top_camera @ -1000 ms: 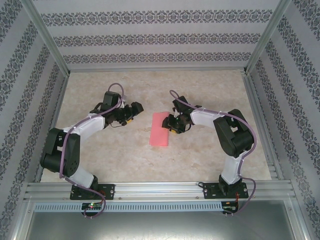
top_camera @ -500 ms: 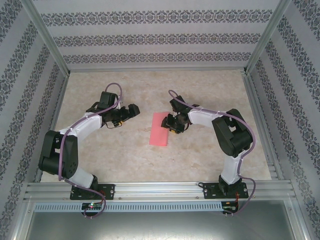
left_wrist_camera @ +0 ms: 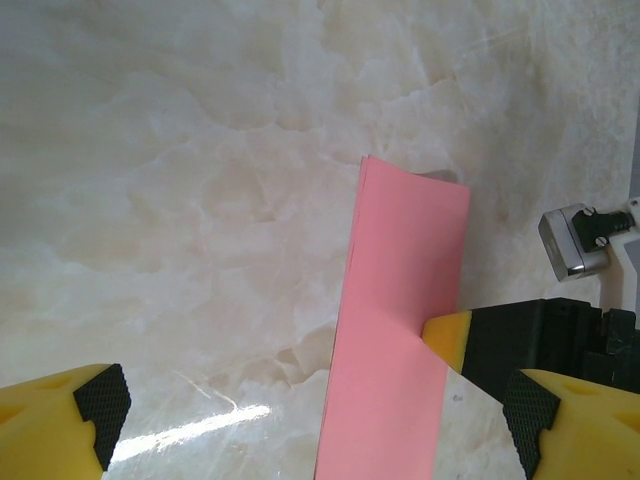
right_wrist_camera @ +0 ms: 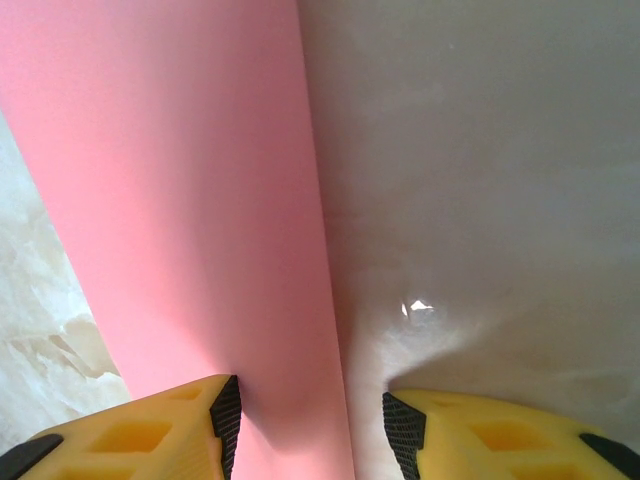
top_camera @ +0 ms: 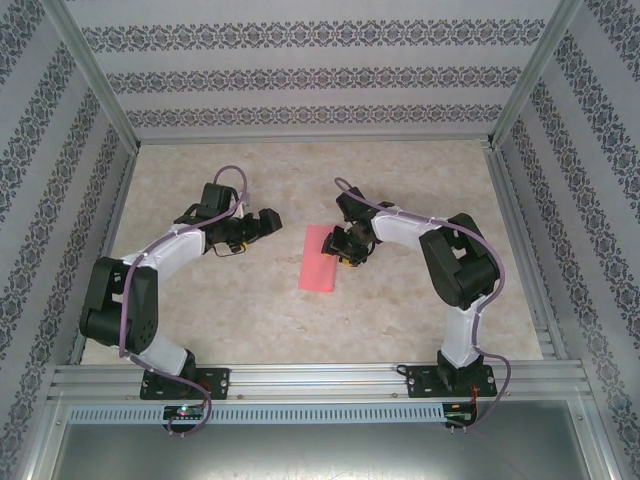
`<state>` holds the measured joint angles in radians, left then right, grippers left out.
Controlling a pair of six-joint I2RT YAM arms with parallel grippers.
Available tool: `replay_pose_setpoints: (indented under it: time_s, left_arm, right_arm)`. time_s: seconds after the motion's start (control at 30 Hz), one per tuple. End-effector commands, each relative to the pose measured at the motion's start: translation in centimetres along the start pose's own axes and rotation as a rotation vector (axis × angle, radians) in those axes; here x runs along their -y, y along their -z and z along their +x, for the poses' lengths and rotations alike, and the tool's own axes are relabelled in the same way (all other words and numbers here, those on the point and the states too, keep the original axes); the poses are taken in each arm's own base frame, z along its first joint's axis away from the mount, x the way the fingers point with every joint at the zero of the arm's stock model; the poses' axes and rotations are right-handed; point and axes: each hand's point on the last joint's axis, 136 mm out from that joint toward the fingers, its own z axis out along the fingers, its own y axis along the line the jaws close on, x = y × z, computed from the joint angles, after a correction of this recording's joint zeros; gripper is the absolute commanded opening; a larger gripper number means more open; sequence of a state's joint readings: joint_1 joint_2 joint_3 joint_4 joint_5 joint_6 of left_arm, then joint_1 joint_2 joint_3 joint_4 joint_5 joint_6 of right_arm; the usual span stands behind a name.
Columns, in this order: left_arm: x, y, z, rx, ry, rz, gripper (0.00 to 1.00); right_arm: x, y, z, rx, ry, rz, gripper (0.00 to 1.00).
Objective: Fold a paper plane with a square sheet of paper (pick it up from the middle)
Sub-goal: First fold in half a square sheet of paper at the center of the table, then hold the square sheet of paper at the center of the table.
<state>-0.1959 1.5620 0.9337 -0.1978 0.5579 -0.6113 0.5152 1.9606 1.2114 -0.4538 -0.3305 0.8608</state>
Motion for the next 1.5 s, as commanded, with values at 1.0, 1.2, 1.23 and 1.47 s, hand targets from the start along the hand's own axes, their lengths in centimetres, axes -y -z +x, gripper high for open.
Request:
replay_pose_setpoints:
  time_s: [1.0,1.2,1.23,1.47]
  left_arm:
    - [3.7,-4.1,3.7,-0.217,-0.031,0.194,0.69]
    - [4.9,-5.3,5.0,-0.258,-0.061,0.198,0.48]
    - [5.1,-5.6,5.3,-0.269,-0.065,0.198,0.45]
    - [6.0,-7.3,6.6,-0.326,-0.067,0.221,0.25]
  right_arm:
    - [11.4,-6.9,3.0,-0.114,-0.034,0.398,0.49]
    - [11.6,-7.2,3.2,-0.126,-0.028,0.404,0.5]
    - [11.6,-7.3,3.2,-0.126,-0.027,0.406,0.5]
    - [11.9,-7.6,3.5,-0.135,-0.018,0.415,0.51]
